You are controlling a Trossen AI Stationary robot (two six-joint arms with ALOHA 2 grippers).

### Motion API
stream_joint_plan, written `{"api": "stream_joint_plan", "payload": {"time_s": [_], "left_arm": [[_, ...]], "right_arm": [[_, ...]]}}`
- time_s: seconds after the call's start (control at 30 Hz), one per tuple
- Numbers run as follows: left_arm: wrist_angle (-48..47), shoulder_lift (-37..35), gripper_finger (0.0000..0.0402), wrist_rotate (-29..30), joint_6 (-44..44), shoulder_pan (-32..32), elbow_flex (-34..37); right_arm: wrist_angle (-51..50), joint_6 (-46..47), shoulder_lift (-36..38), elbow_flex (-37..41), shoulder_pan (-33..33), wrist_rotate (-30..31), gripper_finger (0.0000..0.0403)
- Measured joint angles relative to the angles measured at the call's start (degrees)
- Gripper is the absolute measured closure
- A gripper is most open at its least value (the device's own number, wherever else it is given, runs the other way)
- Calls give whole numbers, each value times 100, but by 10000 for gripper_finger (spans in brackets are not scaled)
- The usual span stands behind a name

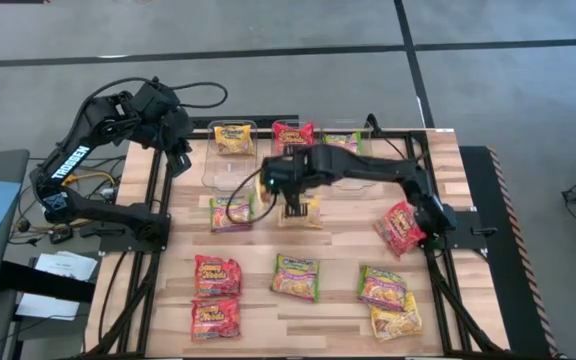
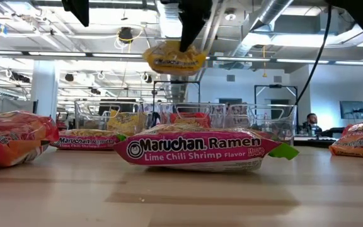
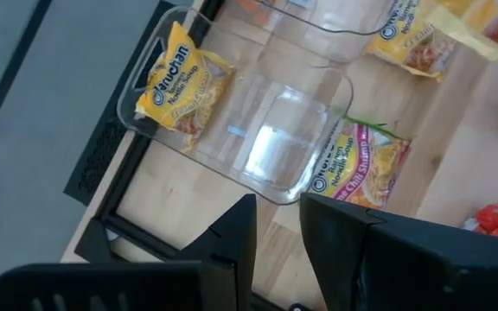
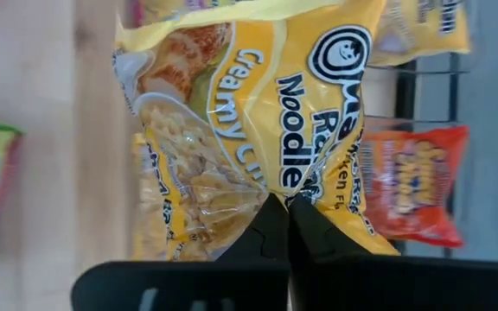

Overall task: Sort Maruchan noodles
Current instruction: Put the yellow noodle pack into the left transparent bin

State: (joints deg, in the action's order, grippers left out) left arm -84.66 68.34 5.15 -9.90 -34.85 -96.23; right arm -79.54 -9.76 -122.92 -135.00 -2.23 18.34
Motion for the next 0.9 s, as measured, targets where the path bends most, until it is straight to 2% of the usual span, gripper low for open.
{"api": "stream_joint_plan", "payload": {"time_s": [0.33,0.53,0.9], "left_arm": [[-422,56,321,-75,273,1,0],[-426,95,321,133,499,0,0],[-389,445,321,-286,671,2,0]], "right_arm": [[227,-1335,16,0,-500,3,398],[369,-1803,14,0,-627,3,397],[433,-2514,14,0,-824,2,396]]}}
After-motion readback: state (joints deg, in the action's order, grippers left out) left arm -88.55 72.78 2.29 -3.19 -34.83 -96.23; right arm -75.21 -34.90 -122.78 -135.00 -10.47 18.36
